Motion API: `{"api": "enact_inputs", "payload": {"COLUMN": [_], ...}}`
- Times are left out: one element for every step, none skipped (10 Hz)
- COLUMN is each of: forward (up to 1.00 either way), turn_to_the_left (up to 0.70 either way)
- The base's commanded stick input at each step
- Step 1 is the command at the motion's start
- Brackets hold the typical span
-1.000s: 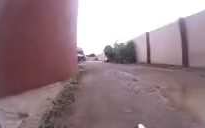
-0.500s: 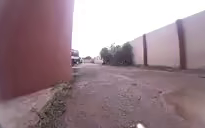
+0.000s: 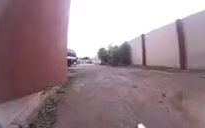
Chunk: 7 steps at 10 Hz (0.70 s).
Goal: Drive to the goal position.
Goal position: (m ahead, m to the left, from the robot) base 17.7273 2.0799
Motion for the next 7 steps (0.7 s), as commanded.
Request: {"api": "enact_inputs", "payload": {"forward": [0.50, 0.50, 0.50, 0.50, 0.50, 0.50, 0.50], "turn_to_the_left": [0.00, 0.00, 0.00, 0.00, 0.00, 0.00, 0.00]}}
